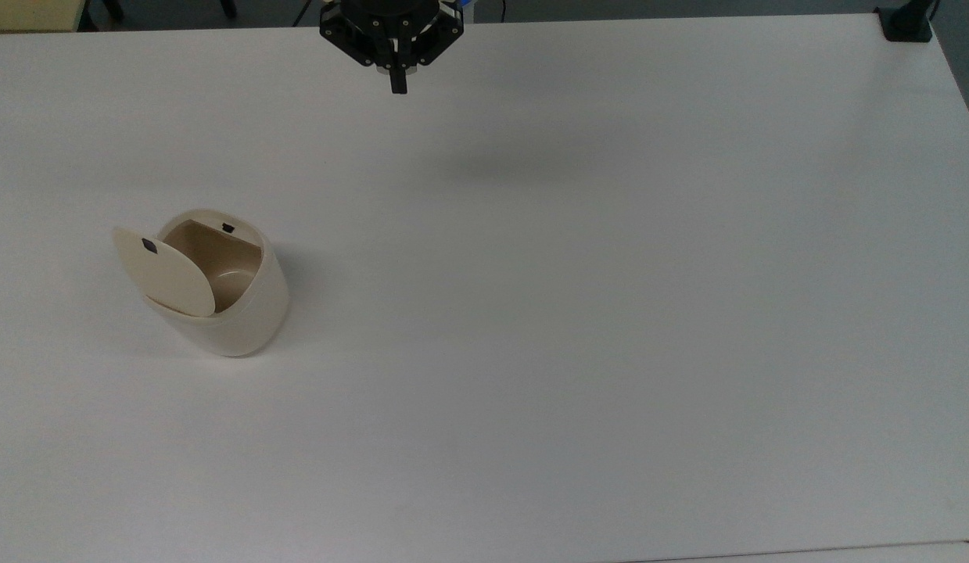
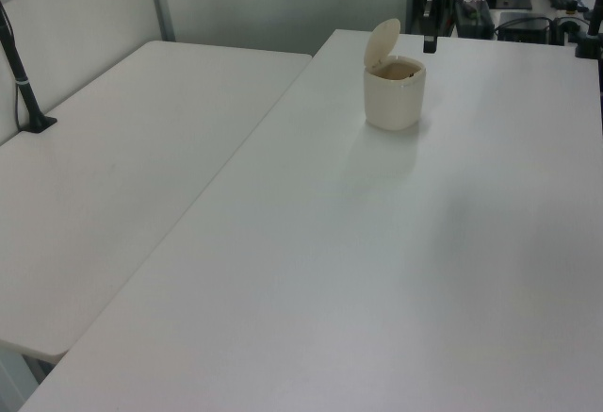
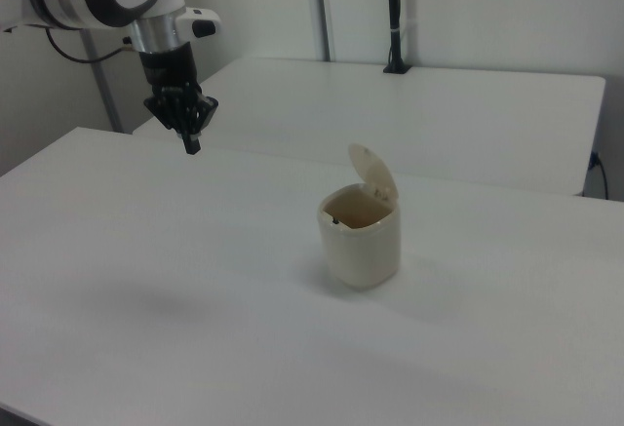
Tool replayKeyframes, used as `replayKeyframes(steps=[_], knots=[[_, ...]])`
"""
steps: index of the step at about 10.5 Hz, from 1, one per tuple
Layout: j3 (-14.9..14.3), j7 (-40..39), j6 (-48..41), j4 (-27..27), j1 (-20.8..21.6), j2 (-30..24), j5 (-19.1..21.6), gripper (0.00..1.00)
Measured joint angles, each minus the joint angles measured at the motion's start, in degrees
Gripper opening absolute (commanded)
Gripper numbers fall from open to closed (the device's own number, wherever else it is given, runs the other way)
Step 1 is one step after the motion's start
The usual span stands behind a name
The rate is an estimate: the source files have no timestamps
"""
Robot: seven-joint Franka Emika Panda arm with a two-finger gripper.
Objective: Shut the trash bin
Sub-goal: 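Move the gripper toward the open lid of the cream trash bin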
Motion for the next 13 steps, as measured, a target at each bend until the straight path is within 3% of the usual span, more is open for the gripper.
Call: replayKeyframes(steps=[2,5,10,13], knots=[[-0.35,0.23,1.43,-0.01,-0.50,0.14,0.00,0.00],[-0.60,2.61,9.78,0.07,-5.55,1.68,0.00,0.00],[-0.89,3.33,29.87,1.21,-14.54,6.58,0.00,0.00],[-1.33,5.33,40.88,1.27,-16.79,9.35,0.00,0.00]])
